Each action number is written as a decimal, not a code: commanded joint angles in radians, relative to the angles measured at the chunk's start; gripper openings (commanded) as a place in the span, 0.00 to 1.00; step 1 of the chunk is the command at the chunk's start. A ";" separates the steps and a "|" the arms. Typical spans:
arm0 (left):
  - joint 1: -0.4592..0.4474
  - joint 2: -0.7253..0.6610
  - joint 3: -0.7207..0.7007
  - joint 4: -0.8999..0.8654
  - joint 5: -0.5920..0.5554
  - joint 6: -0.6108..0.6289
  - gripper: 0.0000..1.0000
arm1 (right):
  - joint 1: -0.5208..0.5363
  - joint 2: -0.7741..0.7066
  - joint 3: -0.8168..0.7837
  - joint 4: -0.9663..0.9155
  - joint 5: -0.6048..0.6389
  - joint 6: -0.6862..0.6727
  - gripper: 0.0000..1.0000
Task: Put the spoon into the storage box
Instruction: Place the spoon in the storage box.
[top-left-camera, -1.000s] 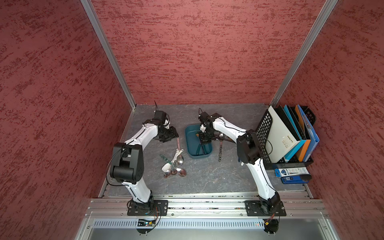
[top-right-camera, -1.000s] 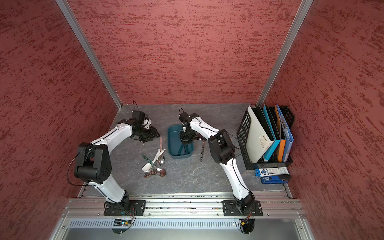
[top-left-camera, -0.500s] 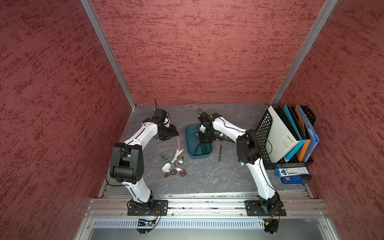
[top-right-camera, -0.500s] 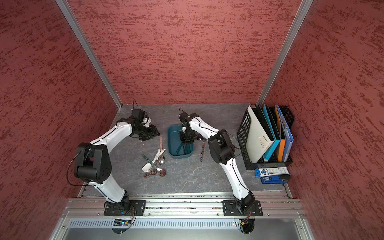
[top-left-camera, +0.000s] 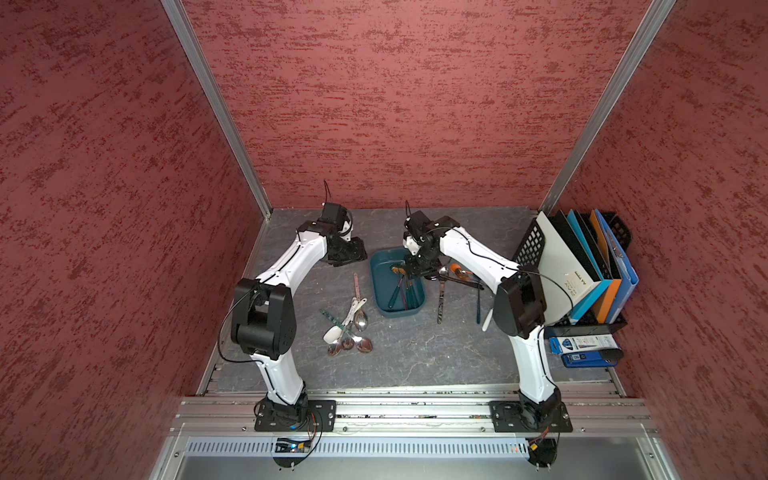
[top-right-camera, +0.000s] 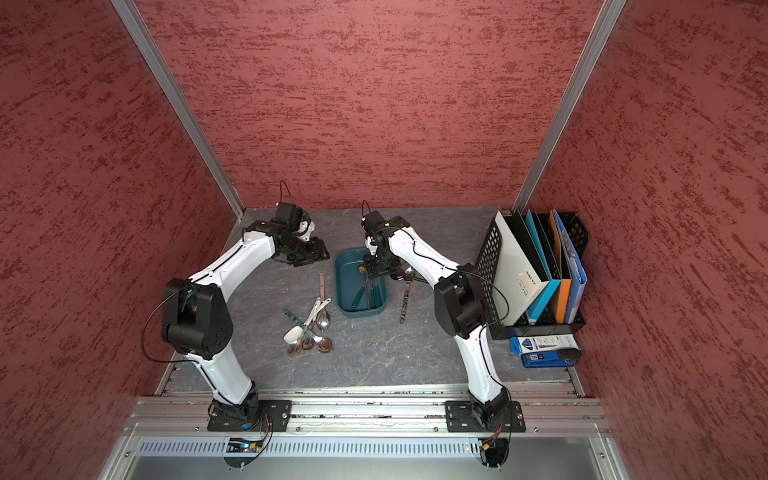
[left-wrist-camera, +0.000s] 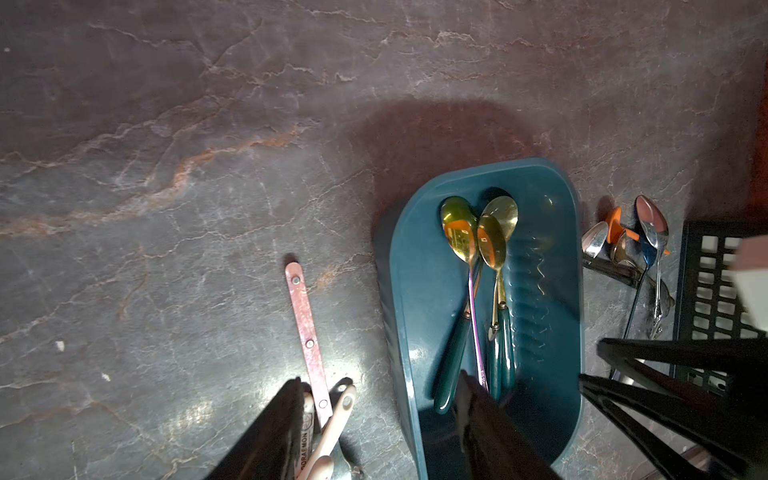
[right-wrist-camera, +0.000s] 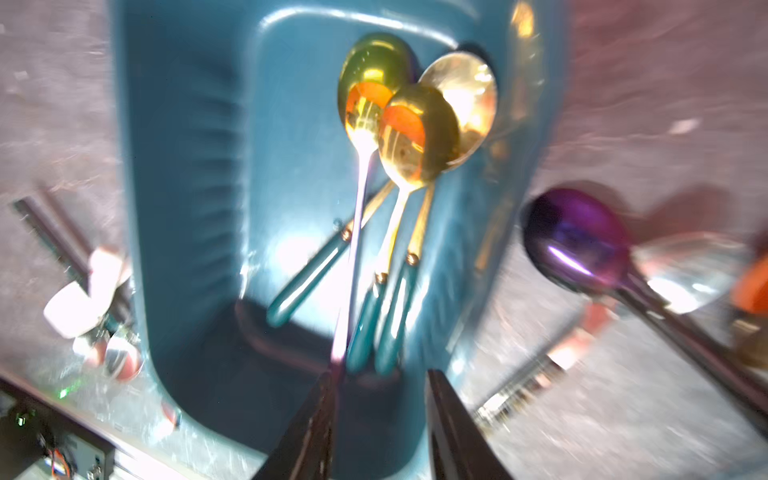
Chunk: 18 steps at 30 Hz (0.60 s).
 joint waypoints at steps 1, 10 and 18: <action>-0.019 0.025 0.041 -0.030 -0.025 0.020 0.62 | -0.036 -0.069 -0.064 0.020 0.057 -0.021 0.39; -0.061 0.075 0.111 -0.069 -0.036 0.028 0.63 | -0.119 -0.151 -0.306 0.174 0.024 -0.133 0.40; -0.064 0.059 0.094 -0.066 -0.047 0.022 0.64 | -0.168 -0.112 -0.336 0.293 0.129 -0.387 0.39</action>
